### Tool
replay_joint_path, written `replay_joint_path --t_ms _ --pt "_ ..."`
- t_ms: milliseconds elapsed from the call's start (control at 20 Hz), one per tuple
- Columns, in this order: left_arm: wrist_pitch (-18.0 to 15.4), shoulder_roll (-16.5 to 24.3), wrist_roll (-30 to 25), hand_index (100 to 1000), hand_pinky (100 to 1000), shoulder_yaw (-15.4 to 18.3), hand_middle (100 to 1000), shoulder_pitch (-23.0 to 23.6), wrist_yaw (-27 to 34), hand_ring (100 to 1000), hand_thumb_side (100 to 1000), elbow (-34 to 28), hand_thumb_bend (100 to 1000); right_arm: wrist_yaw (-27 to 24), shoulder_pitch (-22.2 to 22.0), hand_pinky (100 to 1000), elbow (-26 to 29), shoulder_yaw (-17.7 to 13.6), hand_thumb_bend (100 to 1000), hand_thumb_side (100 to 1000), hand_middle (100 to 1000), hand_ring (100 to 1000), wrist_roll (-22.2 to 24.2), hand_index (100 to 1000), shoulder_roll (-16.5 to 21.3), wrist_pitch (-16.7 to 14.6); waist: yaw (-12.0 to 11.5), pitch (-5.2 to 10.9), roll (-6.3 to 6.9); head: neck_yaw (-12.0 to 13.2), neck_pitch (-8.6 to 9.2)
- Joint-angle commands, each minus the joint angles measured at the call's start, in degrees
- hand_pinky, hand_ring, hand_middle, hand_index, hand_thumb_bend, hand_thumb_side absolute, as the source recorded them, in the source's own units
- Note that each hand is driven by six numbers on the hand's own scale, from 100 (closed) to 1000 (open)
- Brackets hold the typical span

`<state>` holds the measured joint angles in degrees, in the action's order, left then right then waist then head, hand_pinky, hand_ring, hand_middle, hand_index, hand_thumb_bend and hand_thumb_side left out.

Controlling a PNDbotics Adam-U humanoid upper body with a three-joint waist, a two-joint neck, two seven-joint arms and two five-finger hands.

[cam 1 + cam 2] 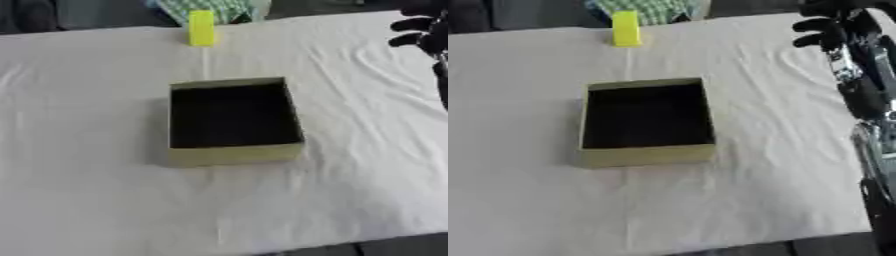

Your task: Pick up objects on the table and place them in the box.

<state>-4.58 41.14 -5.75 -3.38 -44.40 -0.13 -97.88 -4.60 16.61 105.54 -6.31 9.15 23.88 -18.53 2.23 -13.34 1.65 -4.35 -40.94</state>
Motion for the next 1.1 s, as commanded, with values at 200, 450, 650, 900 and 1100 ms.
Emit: replay_joint_path --t_ms 200,450,650,900,1100 --pt "-2.6 1.7 -1.0 847 836 -3.7 812 -12.4 -9.9 795 747 14.1 344 -0.8 1.2 667 0.6 0.9 100 725 759 748 1.3 937 0.4 -0.1 2.3 0.68 0.25 0.6 1.21" --pt "-4.6 -1.5 0.7 852 832 -3.9 816 -20.0 -16.5 797 748 25.4 358 -1.2 2.3 666 0.6 1.9 100 727 757 747 2.4 936 0.1 0.0 5.4 0.20 0.98 1.4 1.78" --pt "-6.0 -4.1 1.3 859 827 -3.6 818 -24.3 -24.5 800 755 34.4 371 -1.5 3.3 665 0.7 2.7 100 725 757 747 3.3 935 -0.1 0.0 7.9 -0.17 1.55 2.0 2.17" --pt "-7.8 -7.1 3.3 870 820 -2.0 822 -27.8 -37.1 800 764 44.9 400 -1.6 4.7 665 0.8 3.4 100 720 756 746 4.0 935 -0.3 0.1 11.0 -0.83 2.19 3.2 2.68" --pt "-7.5 -8.2 5.3 880 815 -0.4 824 -29.2 -44.9 800 773 50.9 441 -2.3 5.8 664 1.1 3.9 100 717 756 746 4.5 934 -0.6 0.1 13.1 -1.36 2.45 4.9 3.56"
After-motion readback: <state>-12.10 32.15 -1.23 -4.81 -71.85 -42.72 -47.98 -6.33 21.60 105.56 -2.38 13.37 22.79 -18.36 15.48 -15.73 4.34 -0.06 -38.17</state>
